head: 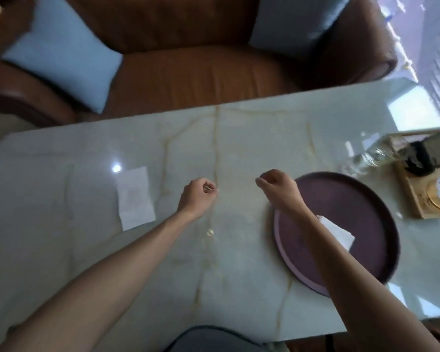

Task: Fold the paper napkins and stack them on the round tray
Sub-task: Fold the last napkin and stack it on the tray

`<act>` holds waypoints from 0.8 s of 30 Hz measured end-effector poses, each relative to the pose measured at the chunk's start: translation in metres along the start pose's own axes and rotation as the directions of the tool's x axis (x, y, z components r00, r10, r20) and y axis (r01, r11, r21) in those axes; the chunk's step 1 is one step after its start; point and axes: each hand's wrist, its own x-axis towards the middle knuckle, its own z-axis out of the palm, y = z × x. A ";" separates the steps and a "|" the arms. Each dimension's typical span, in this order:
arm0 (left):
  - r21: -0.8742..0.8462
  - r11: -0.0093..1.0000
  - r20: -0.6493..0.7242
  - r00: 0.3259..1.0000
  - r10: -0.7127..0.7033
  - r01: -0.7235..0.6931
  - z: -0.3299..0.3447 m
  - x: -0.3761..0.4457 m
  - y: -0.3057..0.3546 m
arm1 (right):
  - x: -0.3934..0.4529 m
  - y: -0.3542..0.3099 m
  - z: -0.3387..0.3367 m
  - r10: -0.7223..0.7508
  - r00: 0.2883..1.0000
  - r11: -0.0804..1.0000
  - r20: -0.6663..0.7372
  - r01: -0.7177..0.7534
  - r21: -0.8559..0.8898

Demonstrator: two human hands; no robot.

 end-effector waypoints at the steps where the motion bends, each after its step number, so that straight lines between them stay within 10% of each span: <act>1: -0.025 0.999 -0.028 0.999 -0.023 0.023 -0.018 0.001 -0.014 | 0.003 -0.015 0.015 -0.015 1.000 1.000 0.025 0.015 -0.002; 12: -0.304 0.922 -0.187 0.934 -0.303 0.239 -0.149 0.017 -0.161 | 0.011 -0.124 0.182 -0.096 0.967 0.995 0.237 0.096 0.010; 24: -0.489 0.776 -0.030 0.882 -0.471 0.398 -0.151 0.032 -0.245 | 0.013 -0.123 0.303 0.206 0.921 0.959 0.331 -0.257 0.118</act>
